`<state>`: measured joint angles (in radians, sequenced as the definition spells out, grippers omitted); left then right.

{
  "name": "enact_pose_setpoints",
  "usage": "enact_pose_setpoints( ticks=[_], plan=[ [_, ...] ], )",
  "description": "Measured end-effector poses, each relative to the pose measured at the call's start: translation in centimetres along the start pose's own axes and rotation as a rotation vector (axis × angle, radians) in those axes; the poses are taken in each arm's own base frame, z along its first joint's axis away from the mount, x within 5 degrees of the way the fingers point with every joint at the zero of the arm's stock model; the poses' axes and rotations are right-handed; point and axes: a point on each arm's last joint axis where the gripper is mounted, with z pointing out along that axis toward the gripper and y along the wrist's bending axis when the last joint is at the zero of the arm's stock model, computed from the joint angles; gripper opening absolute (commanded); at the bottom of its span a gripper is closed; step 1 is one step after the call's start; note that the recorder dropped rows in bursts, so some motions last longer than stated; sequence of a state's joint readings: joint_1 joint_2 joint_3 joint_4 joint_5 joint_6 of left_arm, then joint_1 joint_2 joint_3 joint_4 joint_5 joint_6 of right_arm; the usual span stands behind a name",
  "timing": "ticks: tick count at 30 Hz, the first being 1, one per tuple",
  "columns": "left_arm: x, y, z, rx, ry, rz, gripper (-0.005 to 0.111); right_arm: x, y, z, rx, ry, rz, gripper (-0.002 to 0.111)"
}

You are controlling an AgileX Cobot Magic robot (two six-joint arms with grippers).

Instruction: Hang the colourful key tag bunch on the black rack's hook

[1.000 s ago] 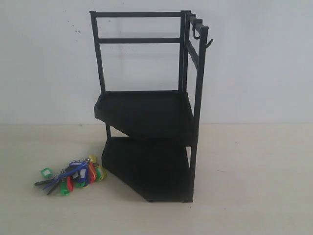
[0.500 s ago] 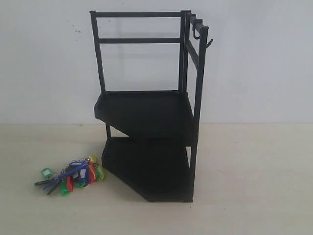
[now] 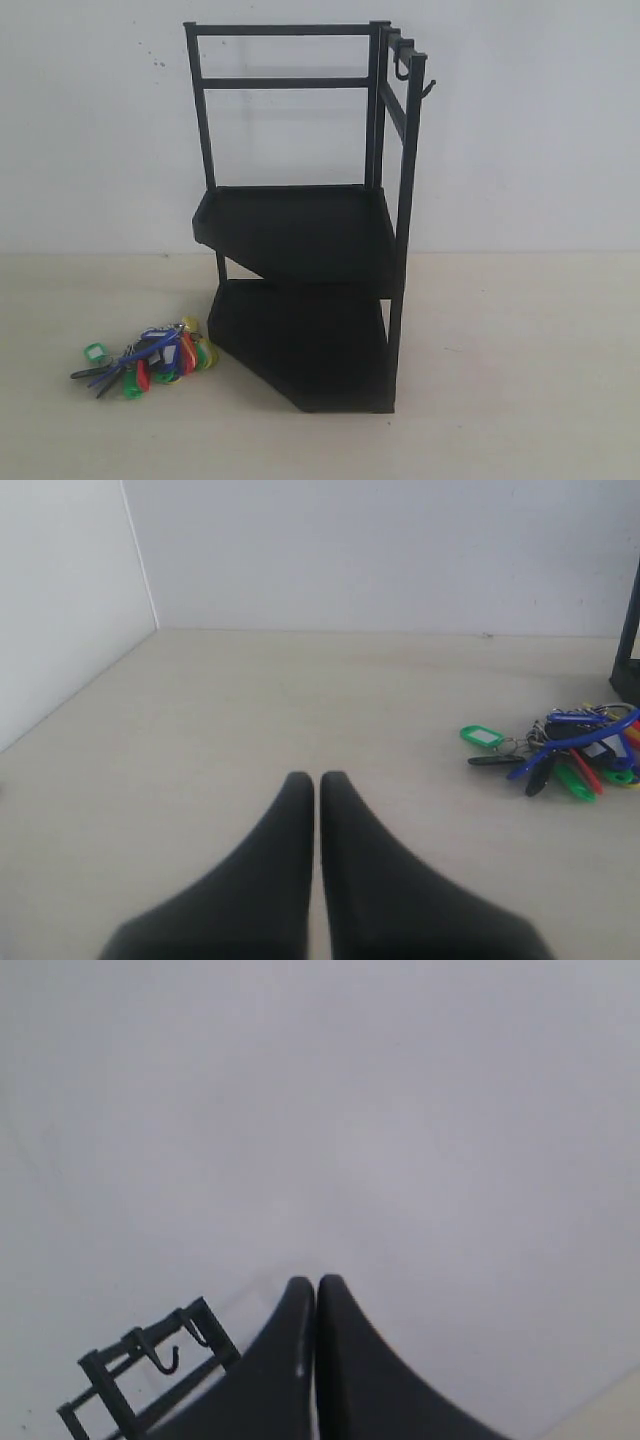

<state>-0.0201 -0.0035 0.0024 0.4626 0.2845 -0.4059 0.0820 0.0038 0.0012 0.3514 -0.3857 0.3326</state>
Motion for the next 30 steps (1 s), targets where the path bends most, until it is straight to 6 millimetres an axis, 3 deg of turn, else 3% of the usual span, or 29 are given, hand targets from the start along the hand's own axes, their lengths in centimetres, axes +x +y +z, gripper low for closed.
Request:
enact_pose_setpoints(
  ticks=[6, 13, 16, 19, 22, 26, 30],
  plan=[
    [0.0, 0.0, 0.0, 0.0, 0.0, 0.0, 0.004, -2.2, 1.8, 0.2, -0.106, -0.125, 0.051, 0.0],
    [0.0, 0.0, 0.0, 0.0, 0.0, 0.0, 0.004, -9.7, 10.7, 2.9, -0.306, -0.066, -0.242, 0.0],
    [0.0, 0.0, 0.0, 0.0, 0.0, 0.0, 0.004, -11.3, 13.1, 4.7, -0.359, -0.014, -0.311, 0.0],
    [0.0, 0.0, 0.0, 0.0, 0.0, 0.0, 0.004, -10.8, 15.4, 6.8, -0.531, 0.11, -0.412, 0.0],
    [0.0, 0.0, 0.0, 0.0, 0.0, 0.0, 0.004, -8.9, 17.3, 8.4, -0.765, 0.35, -0.406, 0.0],
    [0.0, 0.0, 0.0, 0.0, 0.0, 0.0, 0.004, -5.2, 16.8, 10.7, -0.882, 0.668, -0.228, 0.0],
    [0.0, 0.0, 0.0, 0.0, 0.0, 0.0, 0.004, -2.7, 15.7, 12.5, -0.855, 0.866, -0.088, 0.0]
  ],
)
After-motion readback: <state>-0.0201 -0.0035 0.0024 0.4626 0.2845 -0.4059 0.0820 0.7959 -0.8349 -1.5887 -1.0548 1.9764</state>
